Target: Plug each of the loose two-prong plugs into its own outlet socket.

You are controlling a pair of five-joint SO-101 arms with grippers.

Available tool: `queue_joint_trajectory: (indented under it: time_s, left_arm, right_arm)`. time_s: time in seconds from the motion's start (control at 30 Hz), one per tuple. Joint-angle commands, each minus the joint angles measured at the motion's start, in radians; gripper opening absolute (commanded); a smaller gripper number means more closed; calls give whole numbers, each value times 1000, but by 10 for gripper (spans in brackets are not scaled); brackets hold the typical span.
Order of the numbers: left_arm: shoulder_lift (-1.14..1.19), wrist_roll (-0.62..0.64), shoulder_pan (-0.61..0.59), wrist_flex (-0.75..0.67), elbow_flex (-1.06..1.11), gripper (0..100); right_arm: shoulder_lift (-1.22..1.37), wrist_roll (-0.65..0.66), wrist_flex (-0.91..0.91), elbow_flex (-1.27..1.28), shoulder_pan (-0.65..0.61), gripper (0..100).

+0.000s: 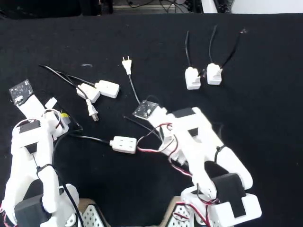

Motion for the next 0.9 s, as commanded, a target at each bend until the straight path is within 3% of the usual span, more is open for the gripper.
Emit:
queue_joint_trajectory:
  time_s: [0.0,0.33,0.5,0.6,0.7,0.87]
  left_arm:
    - [-20,-12,5,-12,-12,241]
    - [-20,-12,7,-12,-13,241]
    - [-20,-12,8,-12,-13,241]
    - [-20,-12,5,-12,-10,241]
    - [-20,-12,4,-12,-7,241]
    - [-20,-12,4,-12,-8,241]
  right_arm:
    - [-15,26,3,-62,64,8]
    - [-285,18,54,-48,152,11]
    - [-308,-46,48,25,-9,29]
    - [-272,-98,-26,50,-89,126]
    - [-217,-118,-101,58,-103,196]
    - [-114,-115,-126,51,-103,151]
